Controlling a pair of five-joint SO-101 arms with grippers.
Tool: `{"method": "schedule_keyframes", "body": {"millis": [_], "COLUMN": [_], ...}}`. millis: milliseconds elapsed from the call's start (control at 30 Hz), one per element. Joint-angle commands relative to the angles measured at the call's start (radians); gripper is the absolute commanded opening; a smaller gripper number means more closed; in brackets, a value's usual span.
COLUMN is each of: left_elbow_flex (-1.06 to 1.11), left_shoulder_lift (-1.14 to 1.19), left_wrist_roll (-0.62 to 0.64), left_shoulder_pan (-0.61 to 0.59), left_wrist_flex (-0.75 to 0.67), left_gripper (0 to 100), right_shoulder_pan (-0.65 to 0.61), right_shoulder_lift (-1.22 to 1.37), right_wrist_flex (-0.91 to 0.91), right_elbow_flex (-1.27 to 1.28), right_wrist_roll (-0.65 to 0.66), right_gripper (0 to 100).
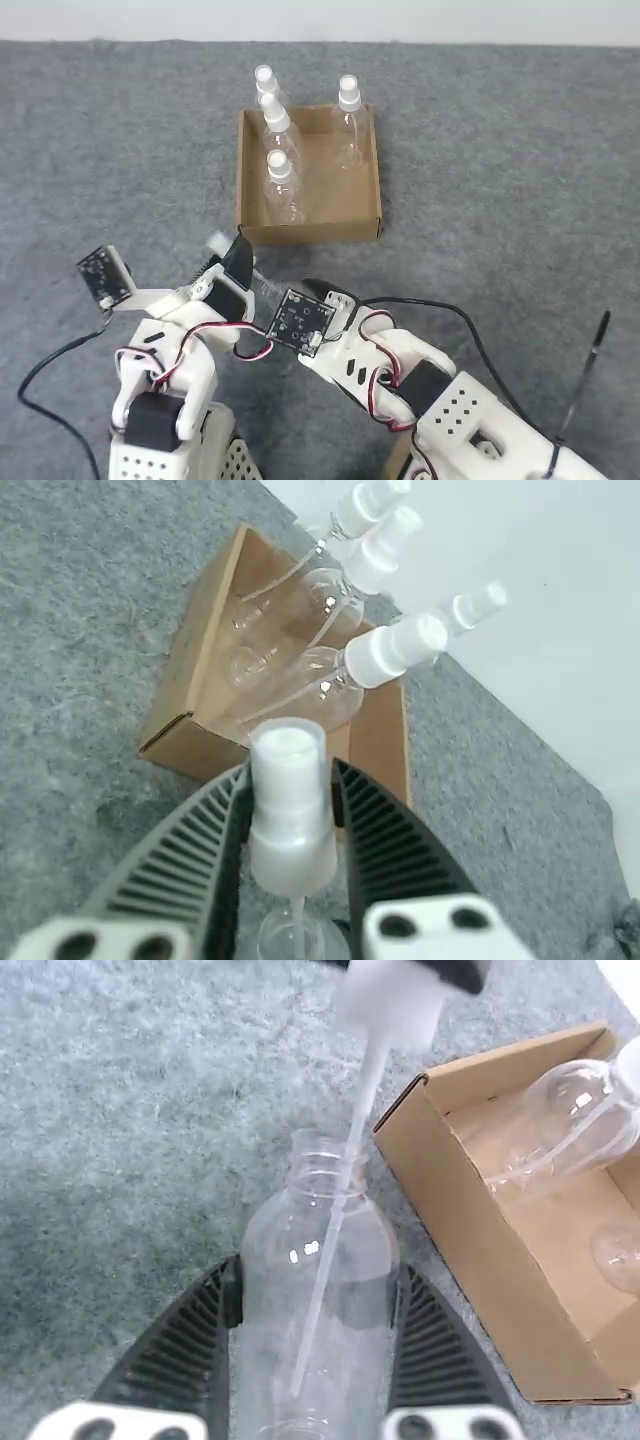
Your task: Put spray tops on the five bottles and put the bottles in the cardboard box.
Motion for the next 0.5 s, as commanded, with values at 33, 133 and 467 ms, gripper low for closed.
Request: {"method": "schedule_keyframes", "body": {"millis": [33,133,467], "left_elbow_flex": [0.012,0.016,0.015], "left_shoulder_lift": [-0.017,-0.017,-0.017], "left_wrist_roll": [-0.04,-0.048,-0.083], "left_shoulder_pan": [0.008,0.009,0.121], "left_wrist_flex": [-0.034,-0.032,0.026], "left_gripper": [1,1,1], "right_shoulder_pan": [-0.012,-0.01,0.042], "right_shoulder_lift": [-0.038,-0.038,-0.038], "right_wrist_flex": [-0.024,-0.025,-0.044], "right_elbow_flex": [-0.018,-0.018,-0.017], "right_wrist_roll": [-0.009,-0.008,-0.009], "right_gripper": [3.8,3.8,3.8]}}
